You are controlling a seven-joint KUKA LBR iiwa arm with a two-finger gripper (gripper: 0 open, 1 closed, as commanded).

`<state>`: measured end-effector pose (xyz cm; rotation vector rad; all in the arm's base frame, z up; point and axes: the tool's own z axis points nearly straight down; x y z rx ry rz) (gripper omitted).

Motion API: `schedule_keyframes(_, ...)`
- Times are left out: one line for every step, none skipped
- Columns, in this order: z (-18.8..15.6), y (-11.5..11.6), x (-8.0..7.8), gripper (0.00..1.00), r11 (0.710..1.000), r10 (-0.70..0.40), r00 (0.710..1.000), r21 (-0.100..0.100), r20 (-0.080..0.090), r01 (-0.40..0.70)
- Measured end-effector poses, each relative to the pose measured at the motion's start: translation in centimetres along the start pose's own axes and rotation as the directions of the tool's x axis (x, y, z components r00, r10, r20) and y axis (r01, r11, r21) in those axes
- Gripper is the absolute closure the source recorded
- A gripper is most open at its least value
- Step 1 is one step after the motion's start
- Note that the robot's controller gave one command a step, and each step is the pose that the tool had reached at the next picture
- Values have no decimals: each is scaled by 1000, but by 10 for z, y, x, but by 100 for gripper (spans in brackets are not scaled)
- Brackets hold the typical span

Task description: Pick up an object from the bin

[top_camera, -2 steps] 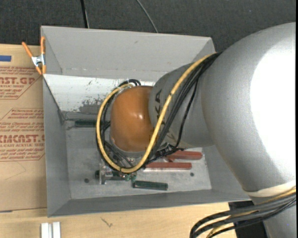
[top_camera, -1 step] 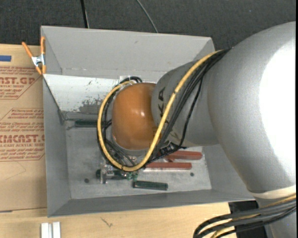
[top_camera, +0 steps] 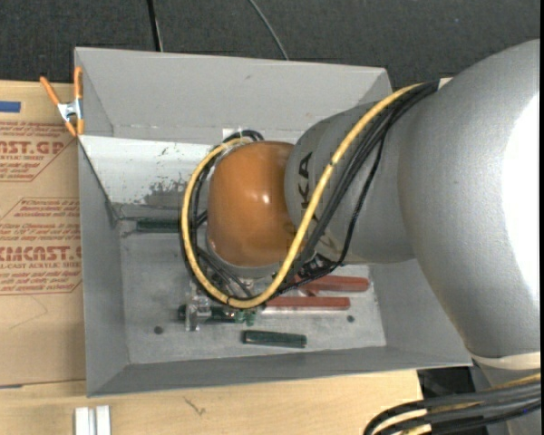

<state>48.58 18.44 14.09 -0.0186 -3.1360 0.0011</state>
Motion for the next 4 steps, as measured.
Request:
schedule_keyframes(-18, 0, -1, 100, 1000, 0, 1000, -2, 5, 0)
schedule_keyframes(-30, 1, -1, 100, 1000, 0, 1000, -3, 8, 0)
schedule_keyframes(-35, 1, -1, 100, 1000, -1, 1000, -3, 9, 1)
schedule_keyframes(-41, 1, -1, 100, 1000, -1, 1000, -2, 6, 1)
